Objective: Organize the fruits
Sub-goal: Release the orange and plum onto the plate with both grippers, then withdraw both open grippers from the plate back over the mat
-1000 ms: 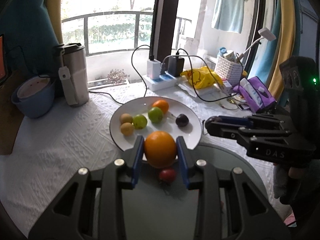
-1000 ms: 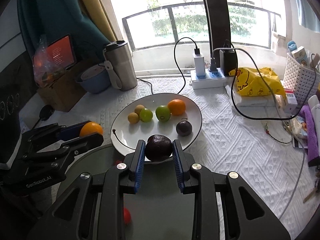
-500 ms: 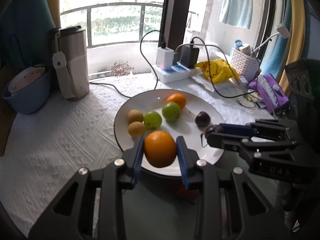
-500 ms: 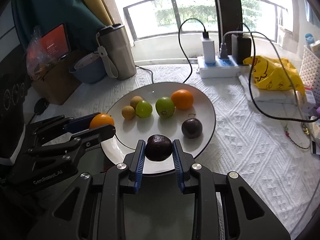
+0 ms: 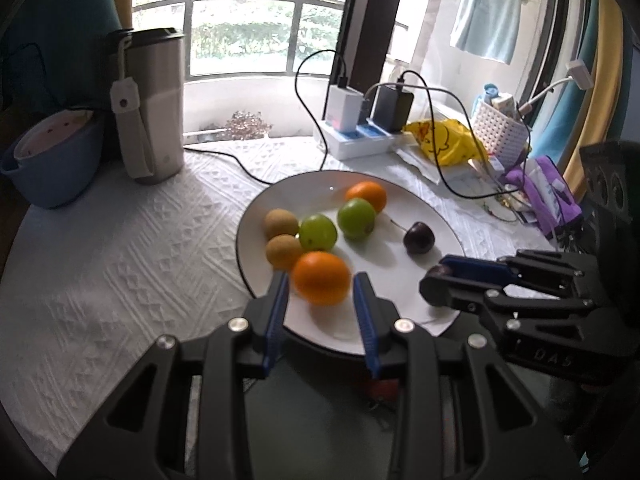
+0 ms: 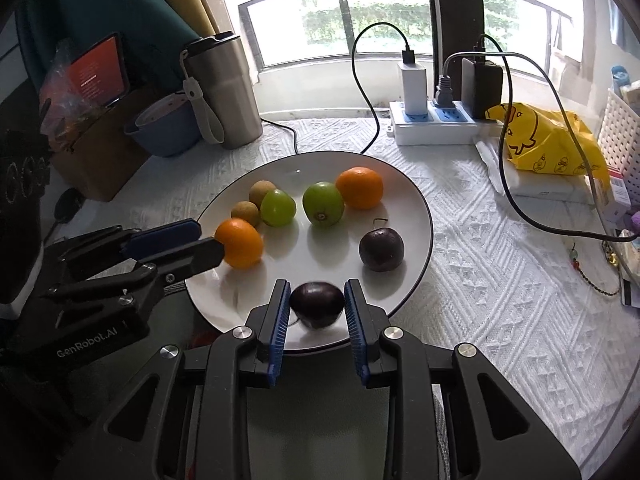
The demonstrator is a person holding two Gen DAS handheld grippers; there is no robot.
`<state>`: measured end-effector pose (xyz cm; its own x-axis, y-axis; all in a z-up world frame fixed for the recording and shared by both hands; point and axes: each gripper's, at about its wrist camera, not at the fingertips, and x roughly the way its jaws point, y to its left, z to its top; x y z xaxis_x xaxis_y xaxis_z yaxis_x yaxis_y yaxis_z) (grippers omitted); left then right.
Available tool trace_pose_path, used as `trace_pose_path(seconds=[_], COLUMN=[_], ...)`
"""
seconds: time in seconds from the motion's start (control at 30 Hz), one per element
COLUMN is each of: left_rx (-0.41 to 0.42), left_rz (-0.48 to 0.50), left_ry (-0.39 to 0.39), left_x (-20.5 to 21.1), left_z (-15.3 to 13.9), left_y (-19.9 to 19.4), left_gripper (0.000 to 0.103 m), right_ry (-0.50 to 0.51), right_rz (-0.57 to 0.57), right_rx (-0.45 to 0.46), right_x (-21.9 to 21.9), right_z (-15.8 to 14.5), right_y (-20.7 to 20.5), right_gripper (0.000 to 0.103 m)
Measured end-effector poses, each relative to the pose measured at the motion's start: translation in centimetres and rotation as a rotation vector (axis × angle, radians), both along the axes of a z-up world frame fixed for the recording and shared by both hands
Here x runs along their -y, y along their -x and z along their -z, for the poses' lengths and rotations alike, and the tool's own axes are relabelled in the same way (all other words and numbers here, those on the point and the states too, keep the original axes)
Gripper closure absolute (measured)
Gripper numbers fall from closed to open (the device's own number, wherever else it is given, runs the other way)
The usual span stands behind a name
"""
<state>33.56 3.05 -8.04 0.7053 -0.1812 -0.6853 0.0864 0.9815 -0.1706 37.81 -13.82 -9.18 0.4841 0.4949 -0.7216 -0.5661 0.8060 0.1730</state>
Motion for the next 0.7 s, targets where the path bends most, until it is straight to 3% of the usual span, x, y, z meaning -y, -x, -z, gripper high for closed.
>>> trace_pose_path(seconds=[0.17,0.7], left_rx=[0.027,0.098], left_rz=[-0.010,-0.016], left_ry=[0.009,0.017], left_x=[-0.2,0.2], left_z=[-0.9,-3.5], left_y=[1.2,7.2], left_gripper=[0.062,0.060], right_ry=[0.000,-0.016], right_rz=[0.015,0.013], right_rx=[0.017,0.103], right_x=[0.5,1.3], right_z=[-0.8,-4.2], right_y=[0.9,6.8], right_gripper=[0.073,0.073])
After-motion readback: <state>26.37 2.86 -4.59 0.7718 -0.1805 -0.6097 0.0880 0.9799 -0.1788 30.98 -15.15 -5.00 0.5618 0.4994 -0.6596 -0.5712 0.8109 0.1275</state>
